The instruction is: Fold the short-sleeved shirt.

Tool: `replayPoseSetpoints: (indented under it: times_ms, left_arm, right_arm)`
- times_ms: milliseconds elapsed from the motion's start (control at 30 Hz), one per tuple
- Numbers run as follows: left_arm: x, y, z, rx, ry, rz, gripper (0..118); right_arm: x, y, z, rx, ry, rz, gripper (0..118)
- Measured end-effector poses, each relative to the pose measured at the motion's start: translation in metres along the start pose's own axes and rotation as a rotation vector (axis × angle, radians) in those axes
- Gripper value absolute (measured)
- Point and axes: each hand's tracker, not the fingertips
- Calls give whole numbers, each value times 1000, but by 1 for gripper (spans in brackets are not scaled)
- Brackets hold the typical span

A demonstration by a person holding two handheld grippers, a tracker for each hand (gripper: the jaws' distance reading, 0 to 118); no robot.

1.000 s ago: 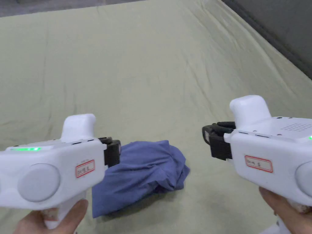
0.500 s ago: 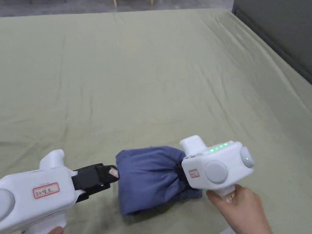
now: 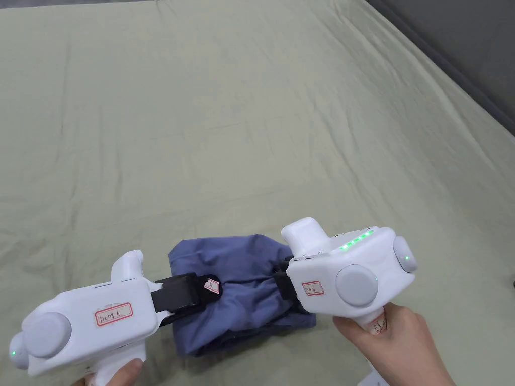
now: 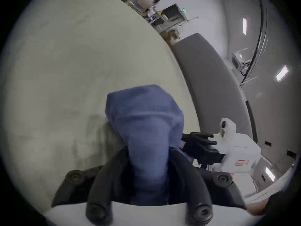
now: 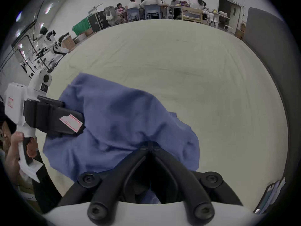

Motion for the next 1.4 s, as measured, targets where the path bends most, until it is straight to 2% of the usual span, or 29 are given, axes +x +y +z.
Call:
replayPoseSetpoints:
  times_ms: [100, 300, 433, 733, 833, 933, 967, 1000, 1033, 1067, 1100, 1200, 1233, 1333, 1367, 1400]
  left_arm:
    - [-3, 5, 8, -14, -24, 16, 26]
    - [-7, 12, 53, -6, 70, -51, 26]
    - [-33, 20, 119, 34, 186, -59, 26]
    - [-119, 39, 279, 91, 469, -4, 26]
    - [-145, 47, 310, 69, 578, -11, 26]
    - [-173, 54, 324, 39, 598, 40, 26]
    - [-180, 54, 326, 43, 609, 61, 28]
    - [-186, 53, 327, 48, 625, 90, 44]
    - [-192, 49, 328, 65, 663, 120, 74]
    - [-196, 46, 327, 62, 727, 117, 96]
    - [-200, 42, 329, 59, 766, 105, 97]
    - [-204, 24, 344, 93, 723, 194, 97]
    - [-198, 18, 351, 106, 722, 186, 97]
    - [-156, 10, 370, 211, 888, 35, 94]
    - [-138, 6, 375, 244, 902, -7, 91]
    - [-115, 3, 378, 303, 880, -75, 78]
  right_arm:
    - [-8, -1, 8, 37, 3, 12, 2]
    - [-41, 9, 43, 131, 27, 42, 2]
    - [-76, 19, 68, 204, 70, 65, 2]
    - [-180, 61, 76, 262, 171, 208, 2]
    - [-210, 71, 71, 266, 197, 245, 2]
    - [-231, 76, 65, 262, 215, 270, 2]
    - [-236, 76, 63, 260, 217, 277, 2]
    - [-239, 76, 63, 260, 217, 282, 2]
    - [-240, 75, 63, 258, 220, 282, 2]
    - [-240, 75, 63, 257, 227, 279, 2]
    - [-238, 74, 64, 257, 234, 272, 2]
    - [-228, 69, 70, 258, 241, 250, 2]
    - [-224, 68, 72, 261, 234, 247, 2]
    - [-206, 64, 81, 273, 213, 229, 2]
    - [-200, 62, 85, 281, 206, 220, 2]
    - [-193, 61, 89, 291, 198, 205, 2]
